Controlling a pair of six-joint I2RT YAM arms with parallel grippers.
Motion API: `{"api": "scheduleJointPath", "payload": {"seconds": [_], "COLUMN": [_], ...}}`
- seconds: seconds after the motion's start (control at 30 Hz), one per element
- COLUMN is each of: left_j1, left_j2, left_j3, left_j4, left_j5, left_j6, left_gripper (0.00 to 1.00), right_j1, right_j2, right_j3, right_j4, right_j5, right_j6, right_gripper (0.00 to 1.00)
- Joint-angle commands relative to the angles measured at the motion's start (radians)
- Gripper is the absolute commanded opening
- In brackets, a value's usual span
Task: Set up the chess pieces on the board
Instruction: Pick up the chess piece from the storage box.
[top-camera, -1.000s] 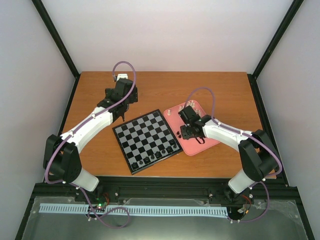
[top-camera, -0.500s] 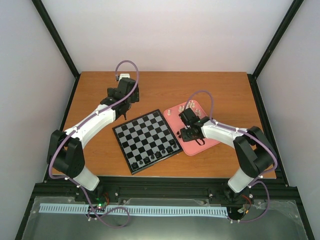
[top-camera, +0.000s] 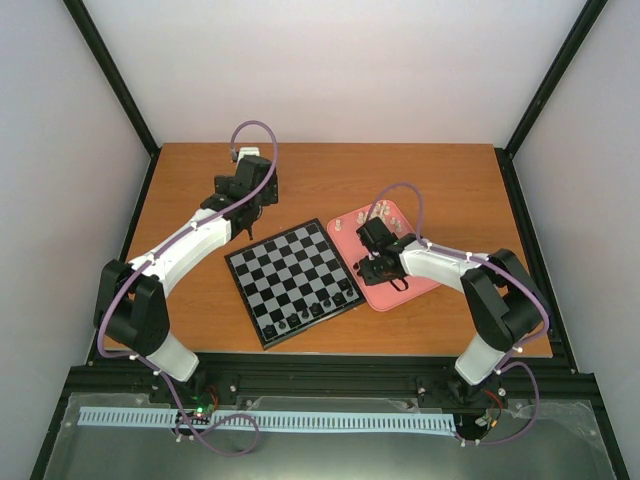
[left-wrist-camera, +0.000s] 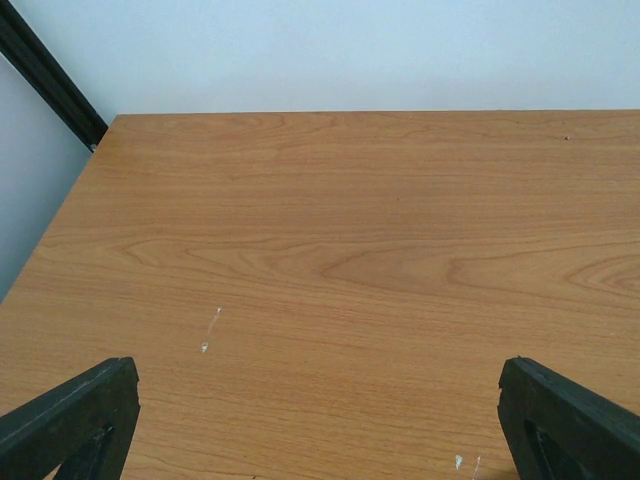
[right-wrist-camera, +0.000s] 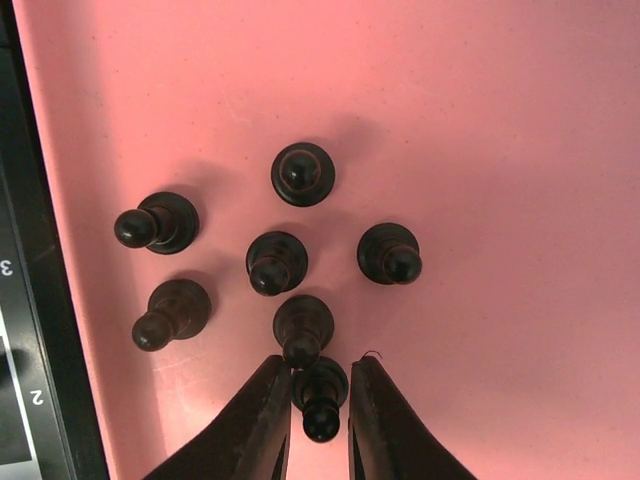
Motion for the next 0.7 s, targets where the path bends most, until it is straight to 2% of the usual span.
{"api": "scheduleJointPath", "payload": {"seconds": [0.0, 0.27, 0.67], "left_j1": [-0.009, -0.009, -0.009], "left_j2": [-0.008, -0.010, -0.012], "left_j3": [0.037, 0.035, 0.038], "left_j4": [-0.004, -0.003, -0.005], "left_j5": [-0.015, -0.017, -0.019], "left_j6": [0.013, 0.013, 0.013], "left_gripper": [1.00, 1.00, 1.00], "right_j1": [-0.005, -0.005, 0.006], "right_j2": [0.015, -0.010, -0.209], "right_j3": [0.009, 0.000, 0.047], "right_j4": [0.021, 0.011, -0.107], "right_j5": [-0.018, -0.034, -0.065], "right_j6": [-0.008, -0.007, -0.009], "right_gripper": [0.16, 0.03, 0.03]}}
